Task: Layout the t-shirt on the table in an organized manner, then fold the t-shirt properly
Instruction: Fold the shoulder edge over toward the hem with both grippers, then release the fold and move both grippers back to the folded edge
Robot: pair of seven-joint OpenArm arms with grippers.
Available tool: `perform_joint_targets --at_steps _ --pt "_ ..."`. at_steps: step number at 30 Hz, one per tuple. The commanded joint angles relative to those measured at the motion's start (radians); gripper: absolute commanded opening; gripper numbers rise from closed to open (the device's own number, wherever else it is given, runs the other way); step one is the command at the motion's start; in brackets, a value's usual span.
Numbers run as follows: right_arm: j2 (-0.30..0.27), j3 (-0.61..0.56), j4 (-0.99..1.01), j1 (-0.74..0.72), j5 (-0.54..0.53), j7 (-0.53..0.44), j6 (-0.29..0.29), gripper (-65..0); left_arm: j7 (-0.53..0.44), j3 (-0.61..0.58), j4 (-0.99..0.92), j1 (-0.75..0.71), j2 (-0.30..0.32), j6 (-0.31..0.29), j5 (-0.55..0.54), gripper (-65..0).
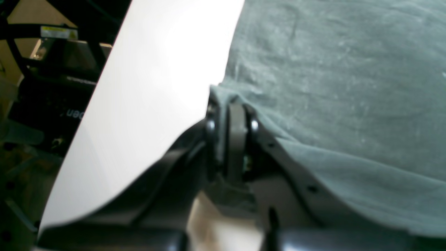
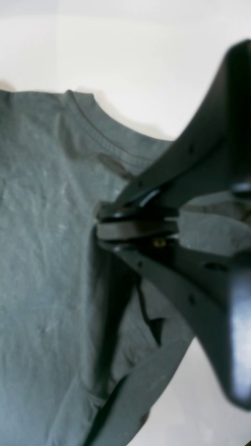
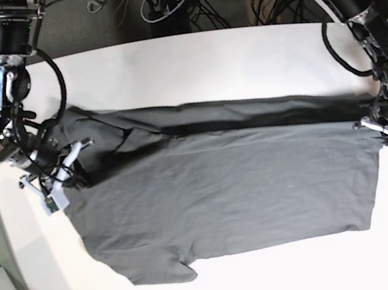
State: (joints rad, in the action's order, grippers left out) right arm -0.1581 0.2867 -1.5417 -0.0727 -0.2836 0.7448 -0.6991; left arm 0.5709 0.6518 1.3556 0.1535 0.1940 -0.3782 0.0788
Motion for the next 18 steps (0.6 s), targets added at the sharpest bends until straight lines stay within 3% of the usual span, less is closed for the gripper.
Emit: perform_joint_targets --at_steps 1,5,8,13,15,18 --pt "-0.016 0.004 -0.016 -0.019 -0.012 -0.02 0.001 -65.0 -0.027 0.001 0.018 0.022 0.015 0.005 -0.004 -61.2" --pt "-0.034 0.004 -0.003 -0.014 -0.012 -0.018 0.001 -65.0 -0.022 0.006 0.015 0.03 0.015 0.005 -0.004 -59.3" --pt "-0.064 0.003 0.036 -0.02 -0.012 -0.018 0.001 -63.1 -0.018 0.006 -0.034 0.057 0.017 0.006 -0.003 -47.0" --pt "-0.113 -0.031 0.05 -0.003 -0.012 0.031 0.001 -42.2 -0.016 0.007 -0.064 0.054 0.019 0.006 -0.004 -17.5" --pt "-0.114 -0.028 0.037 0.0 -0.015 0.061 0.001 -32.7 -0.016 0.007 -0.057 0.053 0.017 0.005 -0.009 -12.0" --pt "-0.114 0.004 -0.055 0.038 -0.015 0.084 0.001 -24.7 -0.016 0.009 -0.025 0.025 0.014 0.003 -0.014 -9.4"
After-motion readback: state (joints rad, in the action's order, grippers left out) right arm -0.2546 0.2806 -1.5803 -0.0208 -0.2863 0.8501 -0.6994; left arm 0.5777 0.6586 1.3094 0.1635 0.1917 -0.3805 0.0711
